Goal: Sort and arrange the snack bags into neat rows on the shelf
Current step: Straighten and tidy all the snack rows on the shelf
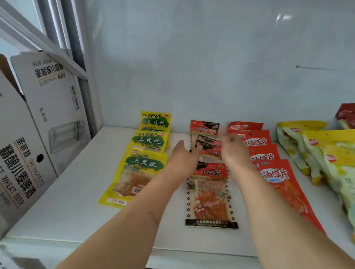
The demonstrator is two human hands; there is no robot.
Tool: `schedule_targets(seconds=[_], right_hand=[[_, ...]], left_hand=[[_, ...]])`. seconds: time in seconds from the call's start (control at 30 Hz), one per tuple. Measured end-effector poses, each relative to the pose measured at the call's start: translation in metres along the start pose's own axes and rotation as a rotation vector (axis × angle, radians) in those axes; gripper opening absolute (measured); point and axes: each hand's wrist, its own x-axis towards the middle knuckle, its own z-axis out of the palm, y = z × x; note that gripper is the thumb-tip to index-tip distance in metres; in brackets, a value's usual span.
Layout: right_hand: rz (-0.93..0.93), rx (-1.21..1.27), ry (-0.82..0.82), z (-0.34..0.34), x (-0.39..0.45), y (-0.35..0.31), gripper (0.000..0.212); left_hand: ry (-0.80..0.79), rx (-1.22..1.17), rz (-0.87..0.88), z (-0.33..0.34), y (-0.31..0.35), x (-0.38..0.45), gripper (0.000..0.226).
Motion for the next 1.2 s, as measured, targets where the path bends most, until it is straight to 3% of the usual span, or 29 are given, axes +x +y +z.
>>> schedule_targets(seconds=[0.17, 0.27, 0.33, 0.57, 0.63, 0.73, 0.87, 1.0, 1.13, 1.2], right_hand=[[0.099, 0.111, -0.119, 0.000, 0.007, 0.014, 0.093], [0.121, 0.156, -0.161, 0.002, 0.012, 0.018, 0.086], [0.132, 0.171, -0.182, 0.002, 0.013, 0.018, 0.084], [0.153, 0.184, -0.240, 0.012, 0.056, 0.040, 0.145], [0.192, 0.171, -0.225, 0.015, 0.063, 0.045, 0.149], [0.189, 0.167, -0.224, 0.015, 0.055, 0.034, 0.135], [0.095, 0.034, -0.244, 0.007, 0.049, 0.016, 0.062], [-0.133, -0.256, -0.130, 0.011, 0.068, 0.008, 0.067], [-0.246, -0.542, -0.248, 0.025, 0.090, 0.006, 0.059], [-0.246, -0.629, -0.323, 0.028, 0.092, 0.007, 0.054]], left_hand=[[0.035, -0.037, -0.023, 0.019, 0.002, -0.008, 0.055], [0.040, -0.037, -0.016, 0.025, 0.003, -0.008, 0.045], [0.047, -0.025, -0.014, 0.028, 0.000, -0.006, 0.021], [0.014, -0.101, 0.000, 0.028, -0.004, 0.013, 0.022], [0.020, -0.086, 0.011, 0.030, -0.004, 0.016, 0.019], [0.033, -0.006, 0.074, 0.034, -0.007, 0.026, 0.018], [0.021, 0.045, 0.065, 0.033, -0.008, 0.036, 0.022], [0.089, 0.456, 0.220, 0.037, -0.016, 0.019, 0.060], [0.050, 0.817, 0.301, 0.048, -0.027, -0.007, 0.078], [-0.003, 0.914, 0.287, 0.050, -0.031, -0.008, 0.073]])
